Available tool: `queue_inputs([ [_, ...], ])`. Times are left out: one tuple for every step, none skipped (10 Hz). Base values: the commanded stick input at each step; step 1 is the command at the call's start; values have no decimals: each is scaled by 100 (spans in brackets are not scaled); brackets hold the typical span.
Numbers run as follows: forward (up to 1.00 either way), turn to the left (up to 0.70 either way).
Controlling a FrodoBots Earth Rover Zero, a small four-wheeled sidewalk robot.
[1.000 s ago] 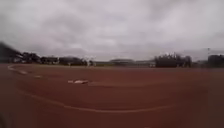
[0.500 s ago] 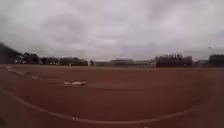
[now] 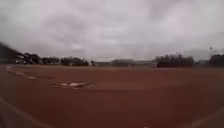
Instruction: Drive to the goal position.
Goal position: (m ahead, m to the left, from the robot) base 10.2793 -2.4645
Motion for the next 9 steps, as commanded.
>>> queue_inputs([
  [65, 0],
  [65, 0],
  [65, 0],
  [65, 0],
  [65, 0],
  [65, 0],
  [65, 0],
  [65, -10],
  [65, -26],
])
